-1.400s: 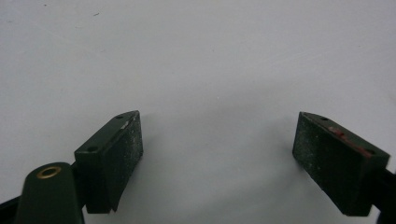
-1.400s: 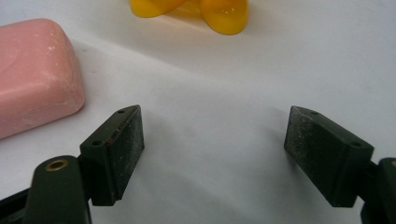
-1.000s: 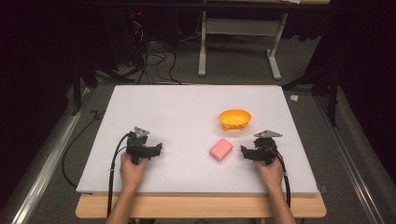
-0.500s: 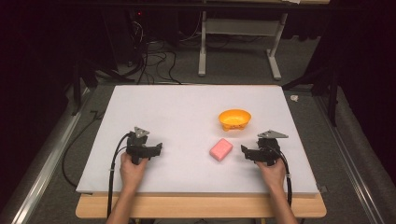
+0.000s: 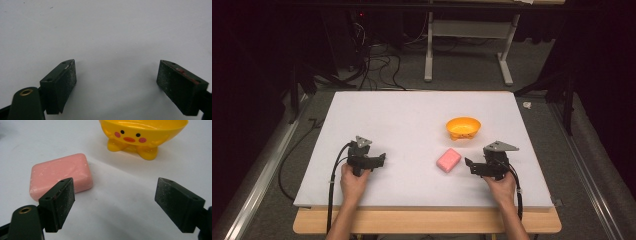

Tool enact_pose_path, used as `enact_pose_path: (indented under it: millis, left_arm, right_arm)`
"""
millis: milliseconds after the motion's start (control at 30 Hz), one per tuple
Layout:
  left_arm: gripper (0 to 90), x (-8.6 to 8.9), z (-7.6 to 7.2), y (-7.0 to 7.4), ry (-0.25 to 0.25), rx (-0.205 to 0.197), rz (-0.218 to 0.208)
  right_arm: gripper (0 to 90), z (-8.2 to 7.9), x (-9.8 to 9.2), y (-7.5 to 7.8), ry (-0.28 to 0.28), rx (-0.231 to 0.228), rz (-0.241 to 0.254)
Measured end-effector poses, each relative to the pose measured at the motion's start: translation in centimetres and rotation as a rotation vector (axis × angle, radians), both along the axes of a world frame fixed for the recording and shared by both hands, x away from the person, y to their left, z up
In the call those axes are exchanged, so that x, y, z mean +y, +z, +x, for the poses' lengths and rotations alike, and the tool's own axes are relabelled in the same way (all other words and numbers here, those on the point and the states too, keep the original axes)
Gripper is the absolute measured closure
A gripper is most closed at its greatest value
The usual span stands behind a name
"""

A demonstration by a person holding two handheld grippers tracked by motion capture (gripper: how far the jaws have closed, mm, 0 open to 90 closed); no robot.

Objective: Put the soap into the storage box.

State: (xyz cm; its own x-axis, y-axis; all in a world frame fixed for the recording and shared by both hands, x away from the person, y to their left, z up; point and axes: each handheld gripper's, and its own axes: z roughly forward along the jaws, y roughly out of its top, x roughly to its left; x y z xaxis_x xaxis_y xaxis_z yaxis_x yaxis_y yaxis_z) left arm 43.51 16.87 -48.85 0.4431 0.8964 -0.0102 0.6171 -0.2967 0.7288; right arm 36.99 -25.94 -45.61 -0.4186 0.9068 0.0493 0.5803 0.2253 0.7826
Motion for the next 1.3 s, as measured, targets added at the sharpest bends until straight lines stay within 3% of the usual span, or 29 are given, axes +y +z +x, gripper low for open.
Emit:
enact_pose_path:
  millis: [433,900,1300]
  left_arm:
    - [16.6,0.0,0.0,0.0,-0.002,0.003,0.0]
    - [16.6,0.0,0.0,0.0,0.0,0.0,0.0]
    - [16.6,0.0,0.0,0.0,0.001,-0.001,-0.001]
  right_arm:
    - [14.6,-0.2,1.9,0.2,0.067,0.0,-0.007]
    - [13.0,0.8,4.9,0.4,0.138,0.001,-0.039]
    - [12.1,1.4,6.1,0.1,0.174,0.015,-0.05]
